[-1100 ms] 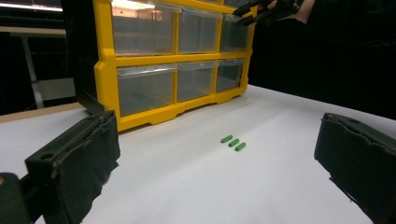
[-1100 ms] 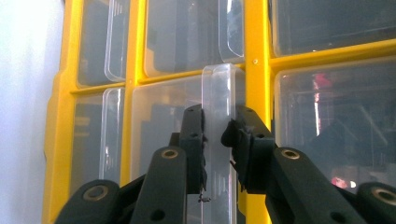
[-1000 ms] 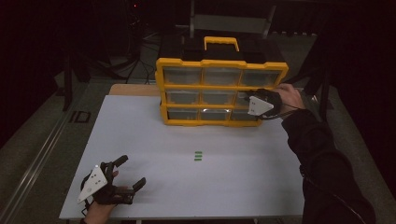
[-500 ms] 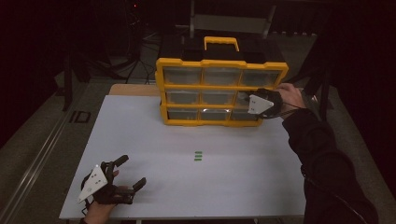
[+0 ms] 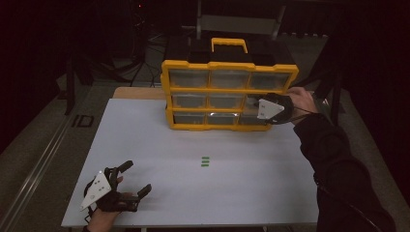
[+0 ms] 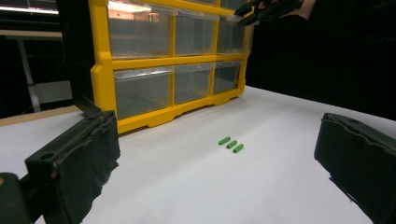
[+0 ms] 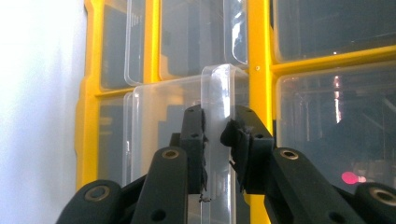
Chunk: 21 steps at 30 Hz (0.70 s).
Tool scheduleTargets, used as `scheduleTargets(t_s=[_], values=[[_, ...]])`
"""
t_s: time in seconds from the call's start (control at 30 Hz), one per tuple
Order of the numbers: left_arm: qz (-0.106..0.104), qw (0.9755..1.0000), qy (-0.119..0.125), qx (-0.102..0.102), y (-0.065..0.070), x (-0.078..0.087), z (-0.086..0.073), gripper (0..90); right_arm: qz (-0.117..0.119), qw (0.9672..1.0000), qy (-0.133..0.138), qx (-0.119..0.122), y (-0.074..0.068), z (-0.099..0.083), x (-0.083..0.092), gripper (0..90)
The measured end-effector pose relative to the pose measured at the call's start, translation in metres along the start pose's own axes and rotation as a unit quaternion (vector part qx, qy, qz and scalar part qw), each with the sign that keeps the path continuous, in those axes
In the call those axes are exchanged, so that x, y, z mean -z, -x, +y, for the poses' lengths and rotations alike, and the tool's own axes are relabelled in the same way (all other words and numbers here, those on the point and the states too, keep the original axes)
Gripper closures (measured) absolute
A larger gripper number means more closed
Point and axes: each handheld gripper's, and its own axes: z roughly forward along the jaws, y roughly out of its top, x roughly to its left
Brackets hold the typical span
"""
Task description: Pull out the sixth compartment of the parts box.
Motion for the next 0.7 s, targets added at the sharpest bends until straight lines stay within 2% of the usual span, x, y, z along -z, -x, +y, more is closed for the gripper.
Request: scheduleTargets(t_s=[0.7], values=[[-0.004,1.0000,0.000,0.001,0.000,-0.002,0.000,0.0,0.018,0.9998,-0.002,-0.007,-0.009,0.008,0.012,75.3]])
